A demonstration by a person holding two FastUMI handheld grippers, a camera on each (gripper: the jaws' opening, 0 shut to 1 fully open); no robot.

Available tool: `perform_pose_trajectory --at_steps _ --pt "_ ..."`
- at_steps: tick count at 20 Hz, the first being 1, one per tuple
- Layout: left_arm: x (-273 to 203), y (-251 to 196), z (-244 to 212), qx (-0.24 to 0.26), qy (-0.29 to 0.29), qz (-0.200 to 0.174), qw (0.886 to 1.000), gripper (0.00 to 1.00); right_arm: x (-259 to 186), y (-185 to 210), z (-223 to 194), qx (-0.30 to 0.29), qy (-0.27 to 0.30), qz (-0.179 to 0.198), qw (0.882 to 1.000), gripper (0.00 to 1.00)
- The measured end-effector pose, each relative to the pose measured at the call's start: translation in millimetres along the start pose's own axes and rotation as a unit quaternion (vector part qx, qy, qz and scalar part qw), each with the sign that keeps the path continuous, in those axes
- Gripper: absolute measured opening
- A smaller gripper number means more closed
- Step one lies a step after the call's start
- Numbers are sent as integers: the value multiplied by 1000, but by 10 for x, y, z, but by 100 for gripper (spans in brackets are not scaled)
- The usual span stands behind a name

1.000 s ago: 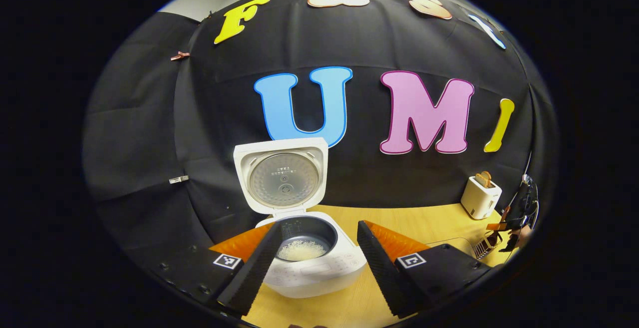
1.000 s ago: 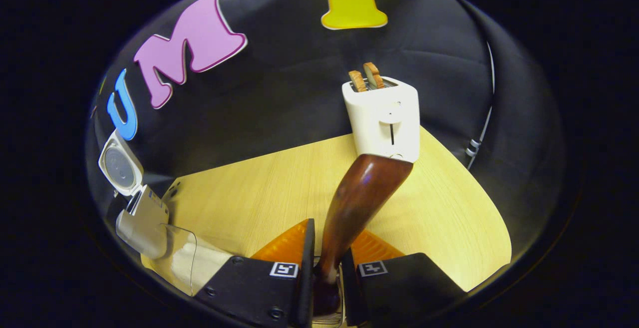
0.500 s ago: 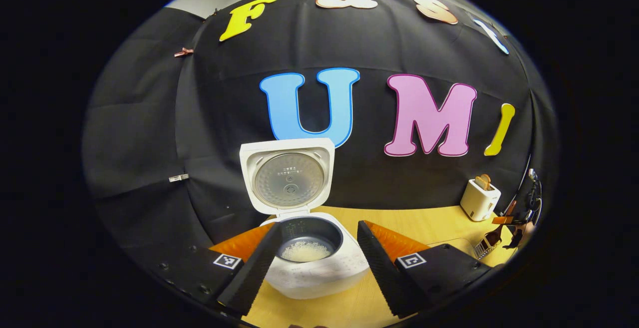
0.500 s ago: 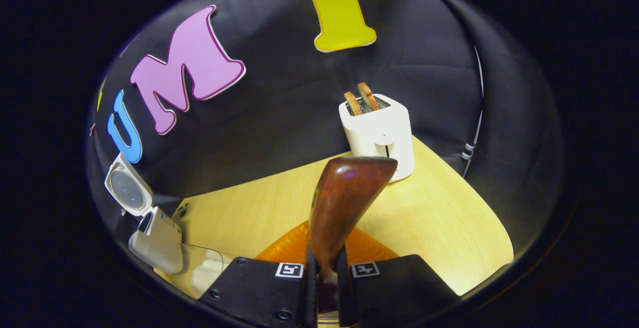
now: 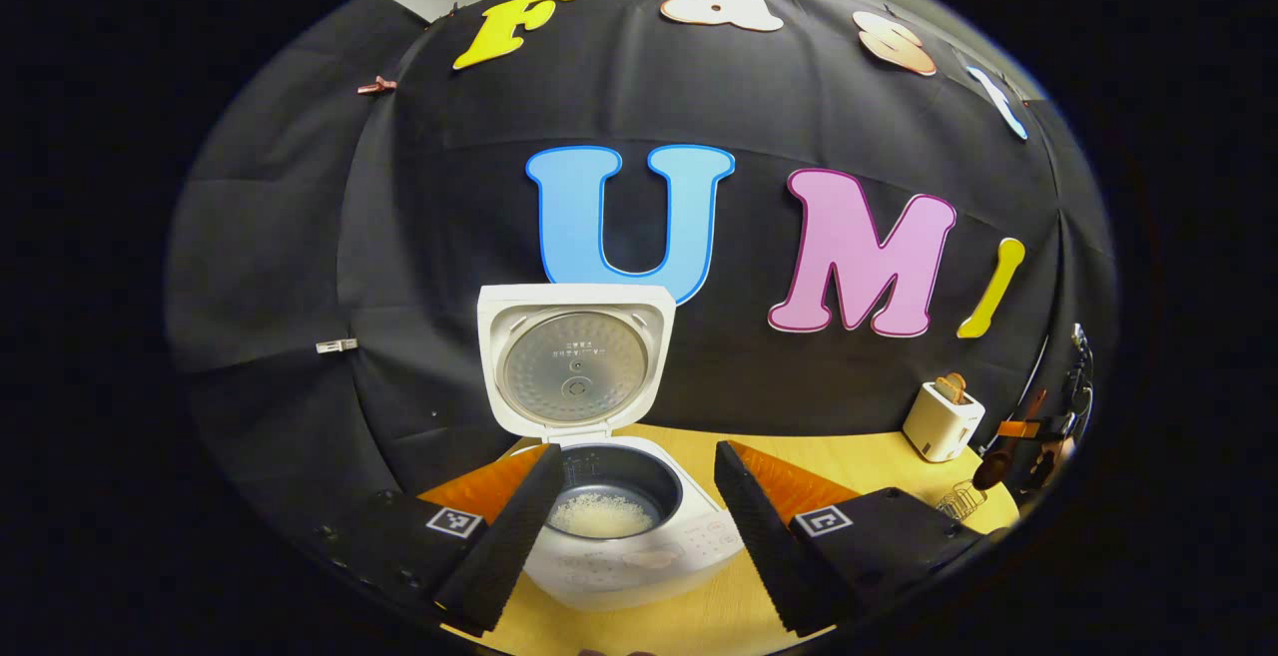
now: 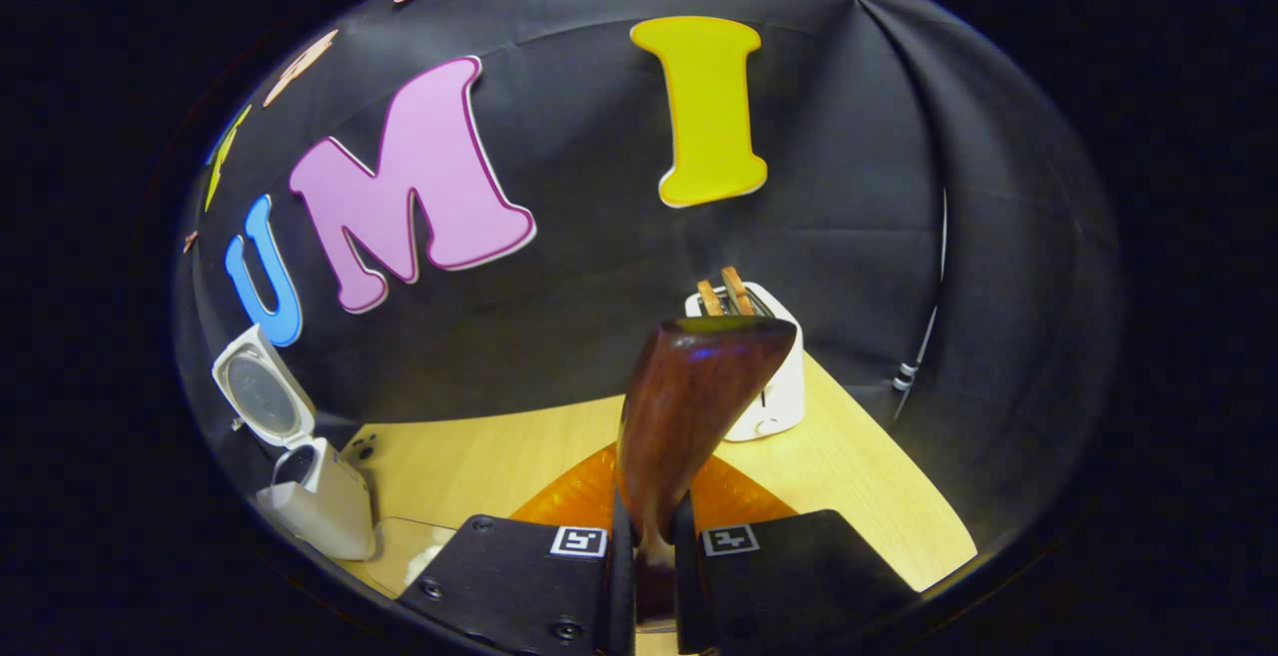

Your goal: Close the left gripper, press the button to open the rice cooker; take a wooden spoon from the chopstick holder with the right hand, scoop a spoonful of rice and pour it into the rice cooker, then put the wooden spoon back into the chopstick holder.

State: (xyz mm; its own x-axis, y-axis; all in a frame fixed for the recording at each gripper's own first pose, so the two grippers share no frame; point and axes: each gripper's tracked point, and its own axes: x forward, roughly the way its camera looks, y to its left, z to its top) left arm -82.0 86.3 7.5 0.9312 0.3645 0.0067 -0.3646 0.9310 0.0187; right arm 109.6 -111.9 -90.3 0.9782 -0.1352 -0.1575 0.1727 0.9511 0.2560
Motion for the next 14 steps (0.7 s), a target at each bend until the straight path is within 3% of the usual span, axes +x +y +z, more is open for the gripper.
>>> perform_pose_trajectory --at_steps 7,11,14 --pt "84 238 42 -12 -9 -15 1000 98 -240 938 96 -14 -15 67 998 20" --pt "99 331 43 -11 -10 -26 1000 95 -279 1526 -187 -55 6 116 992 19" --pt "111 382 60 -6 -9 -34 999 95 -254 1753 -515 -102 32 127 986 19"
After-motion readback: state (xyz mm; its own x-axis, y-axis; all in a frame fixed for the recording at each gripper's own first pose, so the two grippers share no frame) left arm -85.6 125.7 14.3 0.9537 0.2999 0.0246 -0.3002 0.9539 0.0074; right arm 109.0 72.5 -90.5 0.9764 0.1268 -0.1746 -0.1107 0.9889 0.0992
